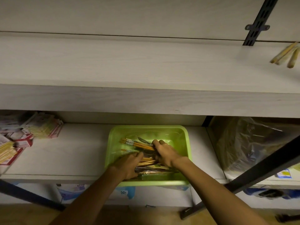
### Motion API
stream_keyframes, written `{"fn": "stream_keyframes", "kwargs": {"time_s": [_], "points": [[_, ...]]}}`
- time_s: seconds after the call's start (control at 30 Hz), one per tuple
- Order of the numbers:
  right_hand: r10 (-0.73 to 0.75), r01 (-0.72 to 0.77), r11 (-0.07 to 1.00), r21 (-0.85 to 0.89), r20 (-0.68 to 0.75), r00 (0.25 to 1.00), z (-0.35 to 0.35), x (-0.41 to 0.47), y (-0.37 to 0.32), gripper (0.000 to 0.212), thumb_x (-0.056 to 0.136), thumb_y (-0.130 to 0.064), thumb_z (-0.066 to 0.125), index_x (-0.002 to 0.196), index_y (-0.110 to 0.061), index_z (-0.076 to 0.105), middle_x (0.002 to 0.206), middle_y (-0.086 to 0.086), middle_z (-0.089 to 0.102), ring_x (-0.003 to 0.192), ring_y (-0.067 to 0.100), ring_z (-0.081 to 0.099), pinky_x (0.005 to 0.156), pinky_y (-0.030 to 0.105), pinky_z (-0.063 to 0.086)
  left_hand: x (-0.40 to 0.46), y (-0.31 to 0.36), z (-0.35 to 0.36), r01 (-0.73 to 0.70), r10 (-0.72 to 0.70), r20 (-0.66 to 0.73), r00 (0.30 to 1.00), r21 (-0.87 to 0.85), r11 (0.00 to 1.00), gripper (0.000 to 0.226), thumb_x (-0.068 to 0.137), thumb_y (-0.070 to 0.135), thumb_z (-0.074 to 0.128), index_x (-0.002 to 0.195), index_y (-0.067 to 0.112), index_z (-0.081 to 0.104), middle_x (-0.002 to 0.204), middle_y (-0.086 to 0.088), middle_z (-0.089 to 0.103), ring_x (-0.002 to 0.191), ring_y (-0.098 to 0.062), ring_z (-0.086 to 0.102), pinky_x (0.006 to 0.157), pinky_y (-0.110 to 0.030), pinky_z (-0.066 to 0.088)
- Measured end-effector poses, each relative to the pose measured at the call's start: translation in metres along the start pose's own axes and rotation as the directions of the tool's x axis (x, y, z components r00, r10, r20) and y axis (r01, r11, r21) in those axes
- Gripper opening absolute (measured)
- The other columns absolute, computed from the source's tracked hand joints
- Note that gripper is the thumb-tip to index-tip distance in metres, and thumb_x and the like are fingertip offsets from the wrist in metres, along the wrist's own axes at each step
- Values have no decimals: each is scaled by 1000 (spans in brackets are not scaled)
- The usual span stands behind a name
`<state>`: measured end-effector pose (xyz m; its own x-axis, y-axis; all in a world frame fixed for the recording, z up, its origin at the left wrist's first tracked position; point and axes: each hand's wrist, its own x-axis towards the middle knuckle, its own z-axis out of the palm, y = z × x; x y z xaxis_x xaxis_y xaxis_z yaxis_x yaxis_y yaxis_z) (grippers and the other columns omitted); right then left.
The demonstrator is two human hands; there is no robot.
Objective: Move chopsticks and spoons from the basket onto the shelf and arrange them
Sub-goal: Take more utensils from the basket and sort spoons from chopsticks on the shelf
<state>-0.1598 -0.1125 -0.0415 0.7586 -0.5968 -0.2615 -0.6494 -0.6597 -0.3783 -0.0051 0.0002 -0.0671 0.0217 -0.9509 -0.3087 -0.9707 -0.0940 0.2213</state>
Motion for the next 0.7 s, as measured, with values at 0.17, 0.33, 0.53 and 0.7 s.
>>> {"fn": "stream_keyframes", "kwargs": {"time_s": [0.17, 0.33, 0.53, 0.7], "points": [[27, -27, 998, 62, -3, 1000, -6, -6, 0, 43, 87, -20, 59, 125, -15, 39, 113, 19, 59, 99, 37, 58, 82, 39, 49, 1, 3, 1, 54, -62, 79, 995, 88, 995, 51, 86, 28, 65, 130, 19, 42, 129, -9, 55, 114, -27, 56, 93, -36, 47], [16, -15, 997, 81, -4, 1000, -9, -11, -3, 45, 89, -21, 57, 131, -16, 42, 116, 20, 60, 103, 38, 58, 84, 38, 49, 3, 1, 6, 36, -46, 39, 998, 212, 977, 45, 90, 39, 57, 129, 19, 46, 132, -8, 53, 120, -26, 49, 98, -39, 44], [5, -7, 994, 110, 16, 1000, -14, -12, -2, 44, 89, -22, 57, 132, -18, 46, 120, 18, 61, 108, 37, 58, 88, 39, 50, -4, 2, 8, 33, -32, -10, 999, 227, 973, 44, 93, 36, 55, 131, 18, 40, 134, -9, 48, 119, -26, 51, 96, -38, 46], [-18, 16, 996, 87, 23, 1000, -22, -9, -3, 37, 90, -20, 57, 126, -17, 50, 118, 17, 61, 107, 36, 58, 86, 37, 49, -6, 4, 4, 5, -3, -9, 1000, 254, 967, 56, 93, 25, 54, 141, 23, 25, 128, -10, 56, 111, -28, 58, 90, -38, 51]]}}
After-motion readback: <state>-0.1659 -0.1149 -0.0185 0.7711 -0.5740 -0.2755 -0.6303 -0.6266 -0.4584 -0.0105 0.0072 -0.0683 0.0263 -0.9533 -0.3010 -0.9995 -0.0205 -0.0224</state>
